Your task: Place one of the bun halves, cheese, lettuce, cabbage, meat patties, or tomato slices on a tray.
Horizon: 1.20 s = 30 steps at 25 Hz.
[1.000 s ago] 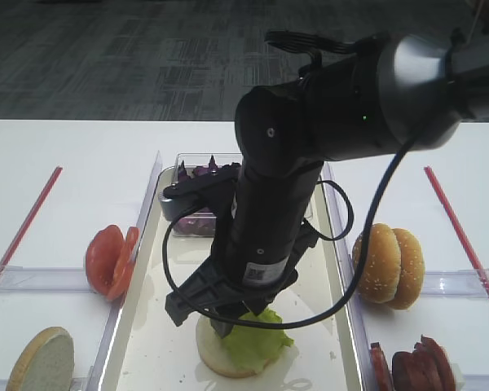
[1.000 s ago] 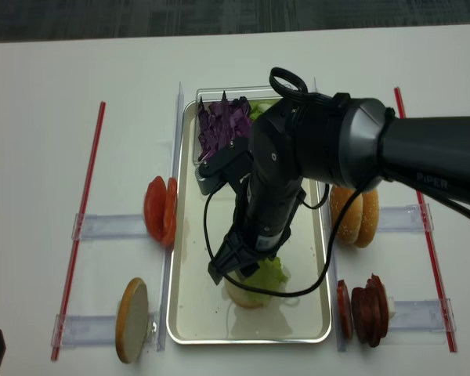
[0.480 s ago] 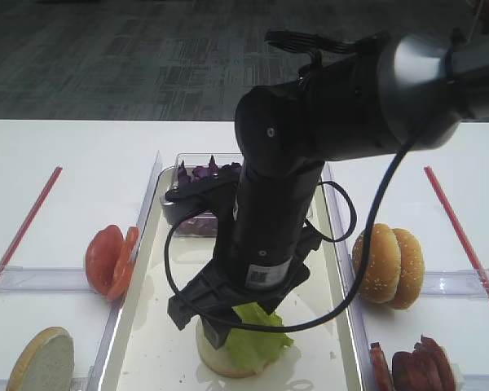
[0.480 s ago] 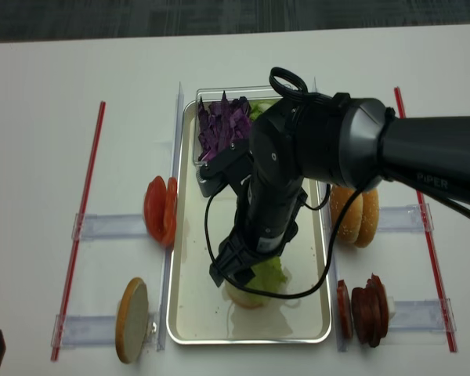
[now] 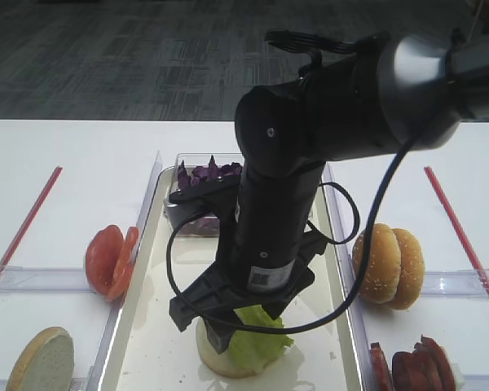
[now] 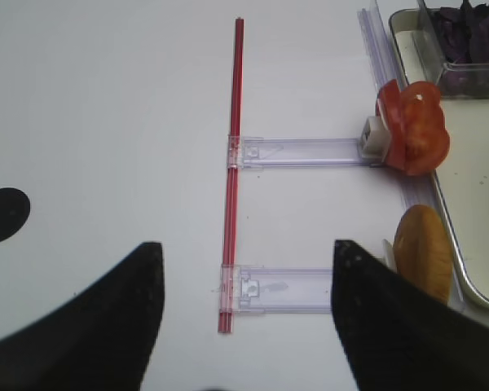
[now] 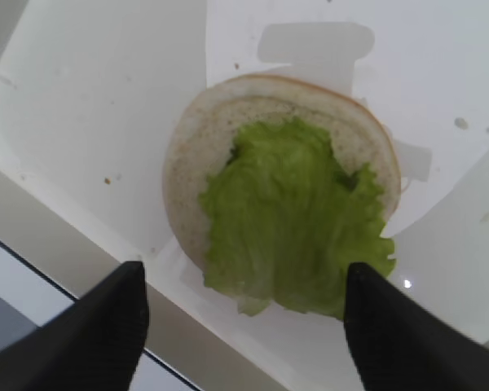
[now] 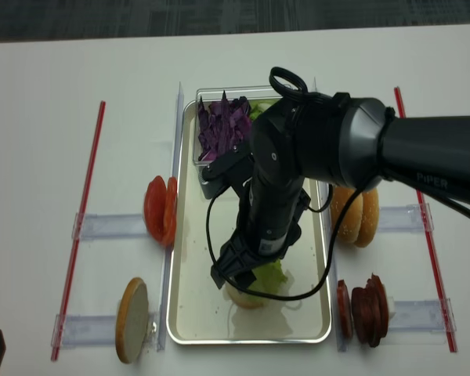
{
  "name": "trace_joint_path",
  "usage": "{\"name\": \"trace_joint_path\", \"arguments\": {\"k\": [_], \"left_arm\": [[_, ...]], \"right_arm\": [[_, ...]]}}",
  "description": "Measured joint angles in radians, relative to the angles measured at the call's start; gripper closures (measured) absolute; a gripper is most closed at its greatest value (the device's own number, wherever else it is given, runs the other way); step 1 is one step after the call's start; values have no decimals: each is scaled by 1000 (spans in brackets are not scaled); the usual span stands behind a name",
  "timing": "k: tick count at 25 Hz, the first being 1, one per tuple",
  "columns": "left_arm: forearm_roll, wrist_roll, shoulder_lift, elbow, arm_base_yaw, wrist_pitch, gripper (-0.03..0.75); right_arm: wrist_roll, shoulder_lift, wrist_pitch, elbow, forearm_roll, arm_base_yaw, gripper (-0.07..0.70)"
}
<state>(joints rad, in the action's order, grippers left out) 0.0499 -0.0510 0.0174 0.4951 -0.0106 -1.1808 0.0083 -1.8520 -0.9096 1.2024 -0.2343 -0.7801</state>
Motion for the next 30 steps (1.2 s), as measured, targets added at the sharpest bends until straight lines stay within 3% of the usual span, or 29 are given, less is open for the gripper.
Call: {"name": "trace_joint_path", "arguments": {"k": [3, 11, 15, 19, 30], "left_arm": [[0, 0, 0, 0, 0, 0, 292], [0, 0, 0, 0, 0, 0, 292], [0, 0, 0, 0, 0, 0, 292], [0, 0, 0, 0, 0, 0, 292], [0, 0, 0, 0, 0, 0, 292]], "right_arm": [[52, 0, -20, 0, 0, 0, 101], [74, 0, -38, 45, 0, 0, 101], [80, 0, -82, 80, -2, 9, 101], [82, 0, -146, 114, -2, 101, 101], [80, 0, -235, 211, 10, 265, 101]]}}
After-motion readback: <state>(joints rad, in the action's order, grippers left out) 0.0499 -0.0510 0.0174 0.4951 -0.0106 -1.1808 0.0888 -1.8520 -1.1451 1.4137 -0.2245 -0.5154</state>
